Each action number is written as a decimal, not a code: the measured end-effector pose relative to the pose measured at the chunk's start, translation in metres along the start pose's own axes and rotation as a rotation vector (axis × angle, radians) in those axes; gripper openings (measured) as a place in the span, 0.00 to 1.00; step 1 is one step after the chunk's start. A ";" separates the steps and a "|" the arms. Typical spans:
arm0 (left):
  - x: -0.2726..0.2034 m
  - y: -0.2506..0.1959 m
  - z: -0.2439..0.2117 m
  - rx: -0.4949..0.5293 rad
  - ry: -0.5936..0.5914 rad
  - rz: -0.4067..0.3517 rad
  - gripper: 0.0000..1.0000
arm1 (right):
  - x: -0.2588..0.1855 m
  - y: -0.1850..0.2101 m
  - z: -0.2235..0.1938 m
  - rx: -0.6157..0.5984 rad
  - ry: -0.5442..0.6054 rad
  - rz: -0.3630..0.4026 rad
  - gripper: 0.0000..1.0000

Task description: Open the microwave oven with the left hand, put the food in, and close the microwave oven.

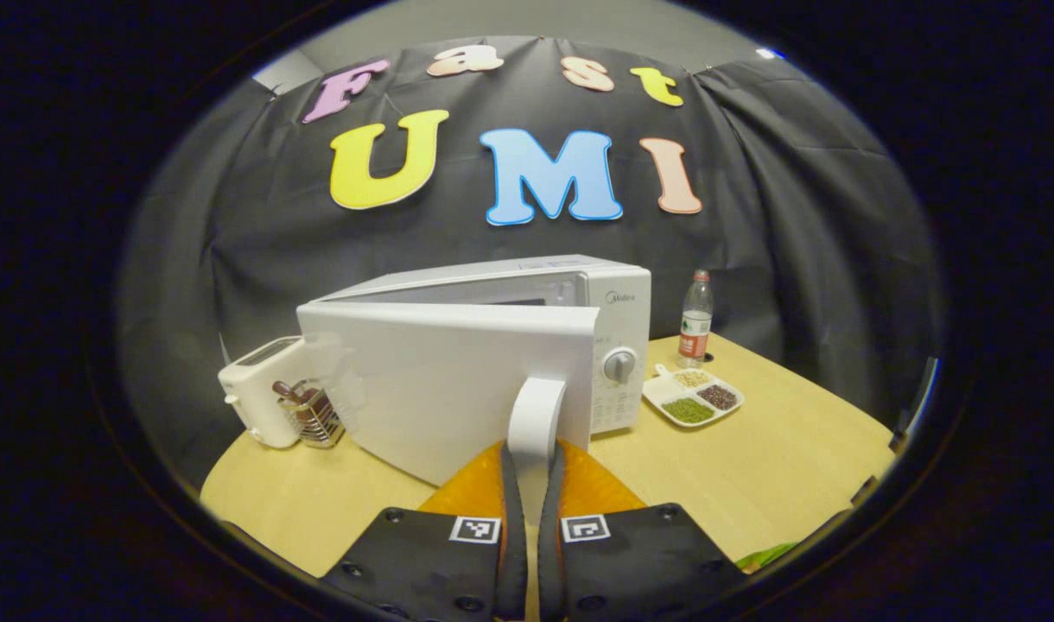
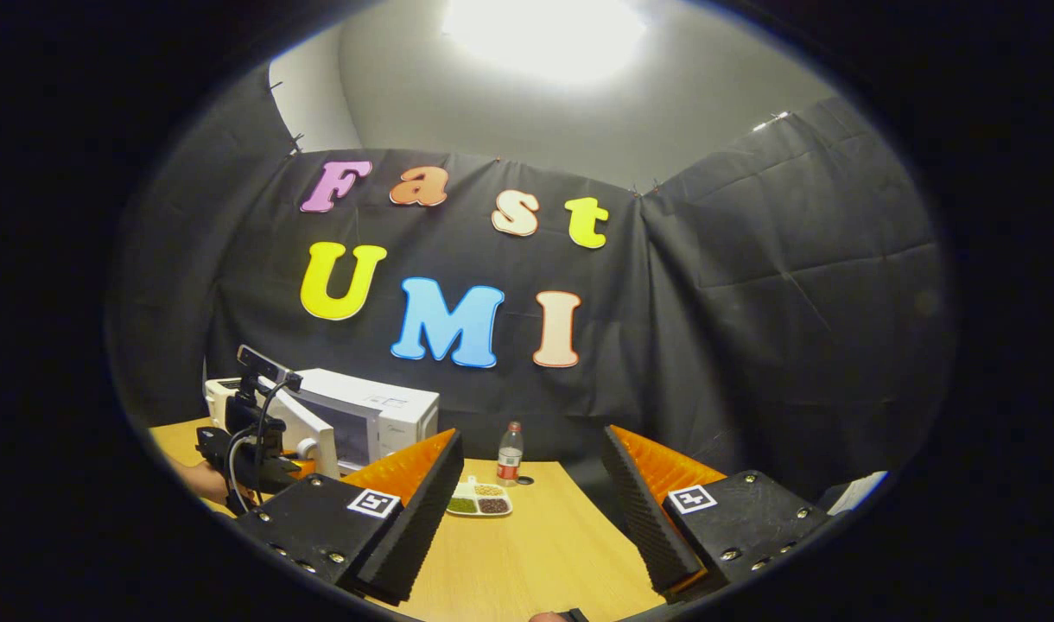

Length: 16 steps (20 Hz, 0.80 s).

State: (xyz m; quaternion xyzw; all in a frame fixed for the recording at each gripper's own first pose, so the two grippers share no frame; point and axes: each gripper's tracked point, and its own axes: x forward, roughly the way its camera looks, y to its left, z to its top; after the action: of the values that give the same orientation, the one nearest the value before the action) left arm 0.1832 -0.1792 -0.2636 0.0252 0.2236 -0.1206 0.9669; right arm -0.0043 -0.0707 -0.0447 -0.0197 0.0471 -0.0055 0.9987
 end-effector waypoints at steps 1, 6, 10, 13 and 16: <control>-0.009 0.006 -0.003 -0.002 0.004 0.021 0.11 | -0.001 0.004 -0.001 0.008 -0.001 0.030 0.97; -0.046 0.040 -0.019 -0.011 0.015 0.080 0.11 | -0.003 0.014 -0.002 0.029 -0.001 0.093 0.97; -0.068 0.064 -0.027 -0.039 0.018 0.064 0.11 | 0.001 0.038 0.002 0.046 0.005 0.114 0.97; -0.084 0.083 -0.035 -0.036 0.019 0.034 0.11 | 0.005 0.062 0.012 0.070 0.001 0.118 0.97; -0.099 0.108 -0.041 -0.029 0.018 0.005 0.11 | 0.010 0.089 0.015 0.067 -0.001 0.115 0.97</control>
State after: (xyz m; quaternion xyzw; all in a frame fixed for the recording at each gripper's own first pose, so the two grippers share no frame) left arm 0.1065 -0.0481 -0.2575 0.0127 0.2340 -0.1147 0.9654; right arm 0.0081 0.0185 -0.0343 0.0167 0.0475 0.0504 0.9975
